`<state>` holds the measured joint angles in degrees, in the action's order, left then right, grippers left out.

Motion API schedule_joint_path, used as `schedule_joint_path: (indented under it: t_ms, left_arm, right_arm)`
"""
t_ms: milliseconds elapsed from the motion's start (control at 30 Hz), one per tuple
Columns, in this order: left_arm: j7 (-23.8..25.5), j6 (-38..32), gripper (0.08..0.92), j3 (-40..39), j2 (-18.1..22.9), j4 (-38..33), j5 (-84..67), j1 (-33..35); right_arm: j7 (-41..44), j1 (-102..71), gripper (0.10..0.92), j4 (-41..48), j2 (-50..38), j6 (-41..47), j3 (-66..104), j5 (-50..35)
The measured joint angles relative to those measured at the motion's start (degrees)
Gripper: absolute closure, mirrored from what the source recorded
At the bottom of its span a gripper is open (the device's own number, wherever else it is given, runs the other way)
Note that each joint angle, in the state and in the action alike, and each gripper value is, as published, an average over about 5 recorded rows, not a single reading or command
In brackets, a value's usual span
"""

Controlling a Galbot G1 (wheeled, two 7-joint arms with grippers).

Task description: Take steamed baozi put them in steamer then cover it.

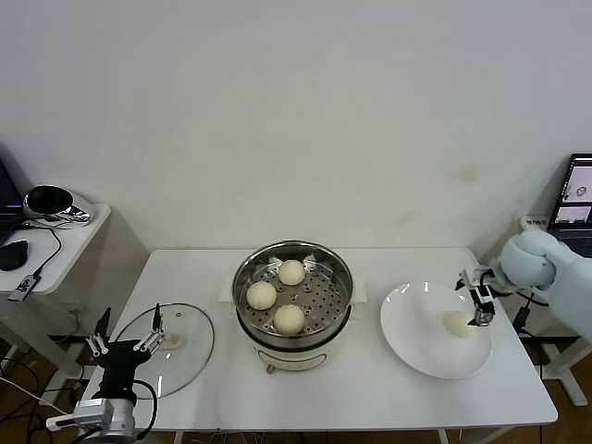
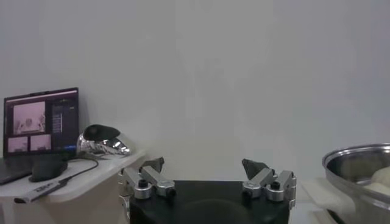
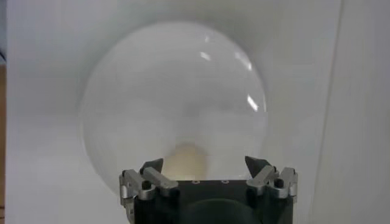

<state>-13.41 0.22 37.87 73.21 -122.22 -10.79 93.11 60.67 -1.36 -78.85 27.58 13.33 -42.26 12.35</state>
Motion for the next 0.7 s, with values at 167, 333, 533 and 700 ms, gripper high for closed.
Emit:
schedule_joint_path:
  t_ms: [167, 333, 533, 700]
  left_arm:
    - [0.0, 0.1, 0.177, 0.3, 0.2, -0.5, 0.0, 0.3]
    - [0.0, 0.2, 0.177, 0.5, 0.3, -0.7, 0.0, 0.5]
    - [0.1, 0.2, 0.177, 0.6, 0.4, -0.8, 0.0, 0.6]
    - [0.2, 0.2, 0.177, 0.6, 0.5, -0.8, 0.1, 0.7]
  right_arm:
    - [-0.3, -3.2, 0.203, 4.4, 2.3, -1.2, 3.1, 2.6]
    - [-0.4, -5.5, 0.203, 8.0, 4.6, -1.8, 5.0, 4.4]
    - [-0.2, -7.2, 0.212, 11.1, 7.0, -2.3, 6.4, 5.7]
    - [0.0, -8.2, 0.261, 12.8, 8.2, -2.4, 7.1, 6.5]
